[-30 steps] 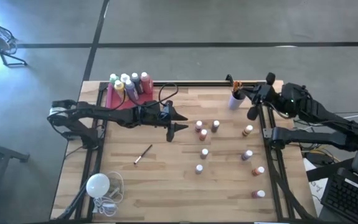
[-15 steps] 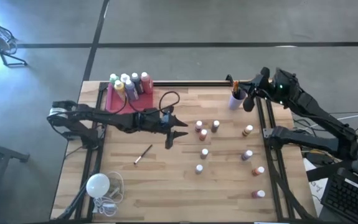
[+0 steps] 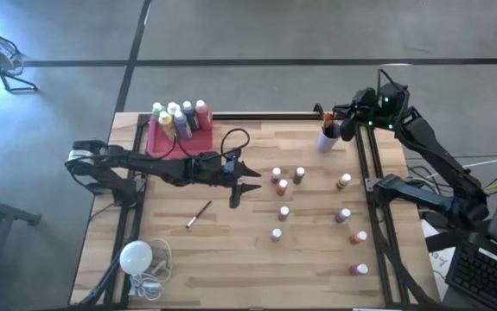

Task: Pick & Place Paint Supplies
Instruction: Put the silver paint brush into the purple cup

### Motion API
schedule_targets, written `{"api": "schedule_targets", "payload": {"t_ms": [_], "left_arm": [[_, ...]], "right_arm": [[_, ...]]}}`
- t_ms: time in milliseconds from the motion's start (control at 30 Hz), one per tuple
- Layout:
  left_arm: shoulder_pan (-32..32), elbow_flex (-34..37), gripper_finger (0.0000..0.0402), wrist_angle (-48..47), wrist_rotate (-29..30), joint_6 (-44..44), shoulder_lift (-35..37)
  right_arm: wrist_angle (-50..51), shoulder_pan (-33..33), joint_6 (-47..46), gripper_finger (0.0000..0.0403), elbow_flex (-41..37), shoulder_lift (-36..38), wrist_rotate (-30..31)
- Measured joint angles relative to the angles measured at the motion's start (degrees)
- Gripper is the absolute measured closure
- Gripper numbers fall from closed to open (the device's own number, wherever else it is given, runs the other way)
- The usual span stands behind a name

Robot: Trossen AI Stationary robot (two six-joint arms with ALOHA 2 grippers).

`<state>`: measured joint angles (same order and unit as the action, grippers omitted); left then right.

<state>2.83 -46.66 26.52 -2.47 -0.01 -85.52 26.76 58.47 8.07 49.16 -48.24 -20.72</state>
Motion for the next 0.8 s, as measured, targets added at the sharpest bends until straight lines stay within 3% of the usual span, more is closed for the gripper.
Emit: {"api": "schedule_targets", "payload": {"t_ms": [233, 400, 800], "left_arm": [[0.0, 0.0, 0.0229, 0.0, 0.0, 0.0, 0.0], [0.0, 0.1, 0.0229, 0.0, 0.0, -0.3, 0.0], [0.0, 0.1, 0.0229, 0.0, 0.0, -0.4, 0.0]], "right_arm": [[-1.4, 1.0, 0.3, 0.0394, -2.4, 0.2, -2.5], [-8.7, 1.0, -1.8, 0.0394, -7.2, 0.2, -2.3], [-15.4, 1.2, -2.9, 0.0394, -14.7, 3.1, 2.3]]}}
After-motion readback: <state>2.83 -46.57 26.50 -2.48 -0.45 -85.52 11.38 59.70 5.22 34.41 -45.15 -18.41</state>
